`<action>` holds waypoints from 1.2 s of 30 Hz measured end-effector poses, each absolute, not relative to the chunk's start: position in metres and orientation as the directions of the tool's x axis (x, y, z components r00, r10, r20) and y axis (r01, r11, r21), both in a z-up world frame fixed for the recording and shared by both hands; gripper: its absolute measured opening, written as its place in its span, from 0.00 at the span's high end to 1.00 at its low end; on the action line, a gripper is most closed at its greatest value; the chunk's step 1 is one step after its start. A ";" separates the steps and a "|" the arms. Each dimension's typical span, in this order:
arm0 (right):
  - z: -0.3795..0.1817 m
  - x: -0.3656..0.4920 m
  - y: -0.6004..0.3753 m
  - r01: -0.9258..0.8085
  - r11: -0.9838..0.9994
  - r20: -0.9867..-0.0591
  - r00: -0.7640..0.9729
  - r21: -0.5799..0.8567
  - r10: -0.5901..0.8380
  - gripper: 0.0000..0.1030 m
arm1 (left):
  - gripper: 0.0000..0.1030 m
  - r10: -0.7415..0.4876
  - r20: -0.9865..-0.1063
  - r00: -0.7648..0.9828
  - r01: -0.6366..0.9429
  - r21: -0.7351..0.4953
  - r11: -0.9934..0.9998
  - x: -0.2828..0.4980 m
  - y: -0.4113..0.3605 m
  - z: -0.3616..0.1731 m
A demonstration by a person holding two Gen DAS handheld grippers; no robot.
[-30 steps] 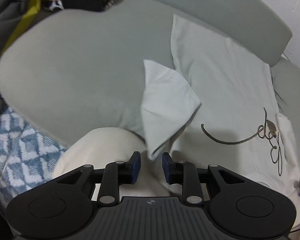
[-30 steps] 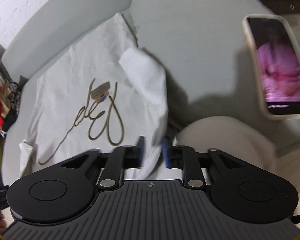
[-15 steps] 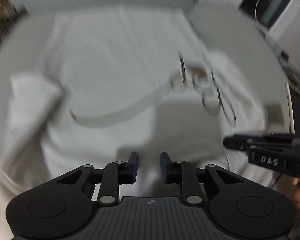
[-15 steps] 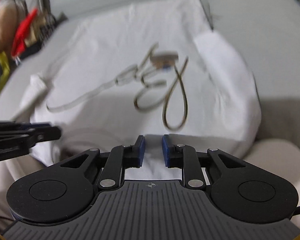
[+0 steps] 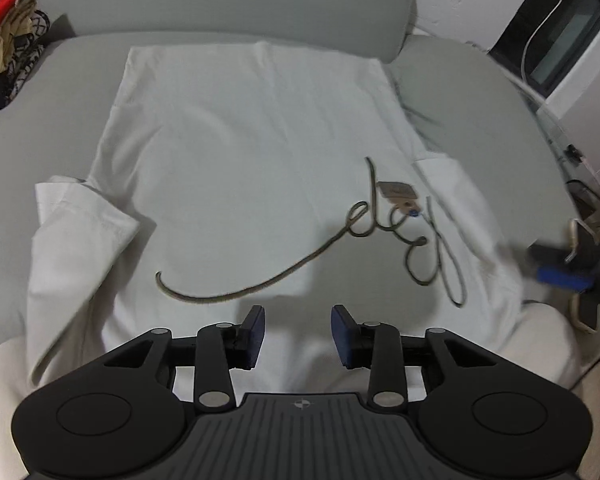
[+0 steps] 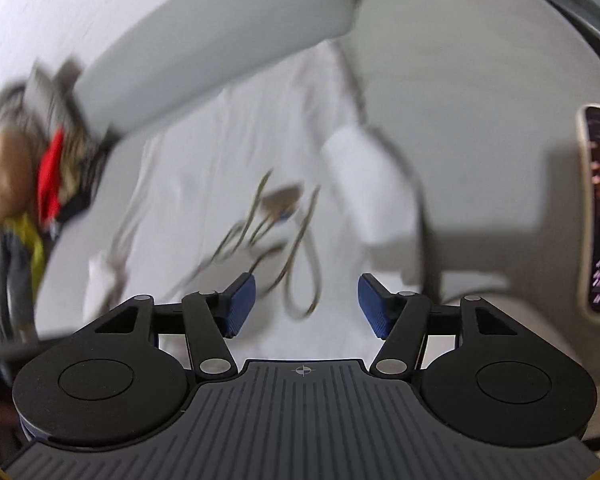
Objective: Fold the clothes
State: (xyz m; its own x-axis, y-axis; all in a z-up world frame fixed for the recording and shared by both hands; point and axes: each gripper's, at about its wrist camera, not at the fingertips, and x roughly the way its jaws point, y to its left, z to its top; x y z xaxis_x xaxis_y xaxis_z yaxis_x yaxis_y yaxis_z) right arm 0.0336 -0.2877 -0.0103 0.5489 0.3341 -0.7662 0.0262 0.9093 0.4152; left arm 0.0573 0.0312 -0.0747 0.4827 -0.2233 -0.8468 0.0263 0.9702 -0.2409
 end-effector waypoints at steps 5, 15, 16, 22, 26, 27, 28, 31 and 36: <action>-0.034 0.070 -0.338 0.169 0.847 -0.748 0.576 0.504 0.330 0.46 | 0.74 -0.193 -0.879 0.436 0.045 -0.193 0.980 0.068 0.019 -0.092; -0.107 0.128 -0.380 0.305 0.637 -0.691 0.485 0.708 0.537 0.61 | 0.71 -0.227 -0.883 0.411 0.019 -0.241 0.970 0.074 0.028 -0.094; -0.113 0.132 -0.381 0.302 0.603 -0.662 0.492 0.738 0.565 0.61 | 0.70 -0.230 -0.882 0.412 0.019 -0.245 0.969 0.074 0.028 -0.094; -0.133 0.148 -0.376 0.273 0.416 -0.491 0.606 0.868 0.626 0.84 | 0.70 -0.243 -0.879 0.410 0.019 -0.258 0.966 0.074 0.029 -0.094; -0.119 0.146 -0.356 0.217 0.535 -0.538 0.625 0.816 0.566 0.96 | 0.69 -0.247 -0.877 0.413 0.020 -0.263 0.965 0.073 0.028 -0.093; -0.115 0.143 -0.352 0.199 0.549 -0.538 0.622 0.812 0.569 0.96 | 0.69 -0.247 -0.876 0.414 0.020 -0.263 0.965 0.073 0.028 -0.093; -0.109 0.140 -0.349 0.180 0.568 -0.539 0.625 0.803 0.564 0.96 | 0.69 -0.247 -0.875 0.415 0.021 -0.263 0.965 0.073 0.027 -0.093; -0.082 0.125 -0.357 0.145 0.646 -0.543 0.692 0.750 0.475 0.98 | 0.69 -0.247 -0.874 0.418 0.022 -0.262 0.965 0.071 0.026 -0.092; -0.032 0.088 -0.365 0.170 0.805 -0.526 0.827 0.568 0.196 0.99 | 0.69 -0.228 -0.878 0.421 0.055 -0.226 0.973 0.069 0.014 -0.086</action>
